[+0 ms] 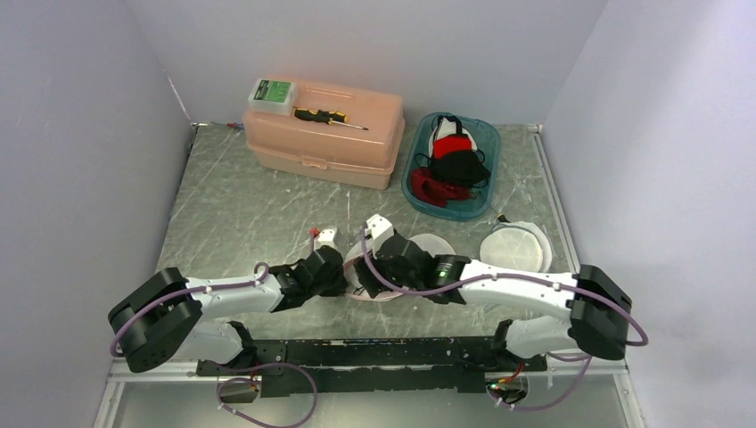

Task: Unzip the laundry bag and remove the bra
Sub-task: Pick up the bra from the laundry bag.

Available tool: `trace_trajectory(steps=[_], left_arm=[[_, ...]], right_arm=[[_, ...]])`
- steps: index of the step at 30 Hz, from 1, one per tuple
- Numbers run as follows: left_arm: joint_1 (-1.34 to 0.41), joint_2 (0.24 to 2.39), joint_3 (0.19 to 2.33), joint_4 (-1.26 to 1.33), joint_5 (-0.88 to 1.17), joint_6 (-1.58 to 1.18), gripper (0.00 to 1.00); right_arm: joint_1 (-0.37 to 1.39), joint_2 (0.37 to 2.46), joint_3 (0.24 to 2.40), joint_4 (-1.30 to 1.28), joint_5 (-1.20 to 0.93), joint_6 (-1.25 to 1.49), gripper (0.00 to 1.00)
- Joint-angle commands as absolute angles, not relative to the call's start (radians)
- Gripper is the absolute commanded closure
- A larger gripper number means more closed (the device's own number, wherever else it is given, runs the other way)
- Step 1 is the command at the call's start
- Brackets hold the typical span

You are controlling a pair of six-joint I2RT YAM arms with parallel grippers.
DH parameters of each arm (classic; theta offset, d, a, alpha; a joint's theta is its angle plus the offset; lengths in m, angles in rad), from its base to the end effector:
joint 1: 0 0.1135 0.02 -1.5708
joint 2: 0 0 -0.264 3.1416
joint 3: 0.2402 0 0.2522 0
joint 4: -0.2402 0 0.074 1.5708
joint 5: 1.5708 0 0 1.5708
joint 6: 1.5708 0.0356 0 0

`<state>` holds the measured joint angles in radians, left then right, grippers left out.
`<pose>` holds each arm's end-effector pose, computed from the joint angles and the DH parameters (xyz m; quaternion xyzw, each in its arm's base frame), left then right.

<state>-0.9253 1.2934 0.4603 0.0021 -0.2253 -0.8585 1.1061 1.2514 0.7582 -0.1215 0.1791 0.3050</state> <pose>0.1448 -0.1791 0.1462 -0.0097 0.9273 -0.2138 0.3071 0.1268 0.2388 0.2381 -0.3069 0.8304 0.2367 0.4003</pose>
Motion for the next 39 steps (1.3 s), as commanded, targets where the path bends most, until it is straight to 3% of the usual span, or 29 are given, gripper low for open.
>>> trace_trajectory(steps=[1,5,9,14,18,30,39], left_arm=[[-0.925,1.292,0.471,-0.02,-0.207,-0.855,0.97],[-0.926,1.284,0.467,-0.017,-0.203,-0.858,0.97],[-0.926,1.275,0.466,-0.024,-0.203,-0.86,0.97],[-0.926,1.261,0.459,-0.026,-0.208,-0.864,0.97],[-0.925,1.261,0.465,-0.035,-0.209,-0.865,0.97],[-0.925,1.223,0.549,-0.121,-0.23,-0.866,0.97],[-0.924,1.21,0.593,-0.157,-0.234,-0.859,0.97]], right_arm=[[1.131,1.328,0.813,-0.22,0.345,0.255,0.23],[1.143,1.4,0.821,-0.203,0.36,0.241,0.27],[1.151,1.452,0.832,-0.205,0.397,0.24,0.41],[1.161,1.387,0.787,-0.149,0.407,0.264,0.77],[1.16,1.304,0.751,-0.115,0.351,0.276,1.0],[1.065,0.97,0.573,0.033,-0.087,0.3,1.0],[0.948,0.854,0.564,0.139,-0.428,0.394,1.0]])
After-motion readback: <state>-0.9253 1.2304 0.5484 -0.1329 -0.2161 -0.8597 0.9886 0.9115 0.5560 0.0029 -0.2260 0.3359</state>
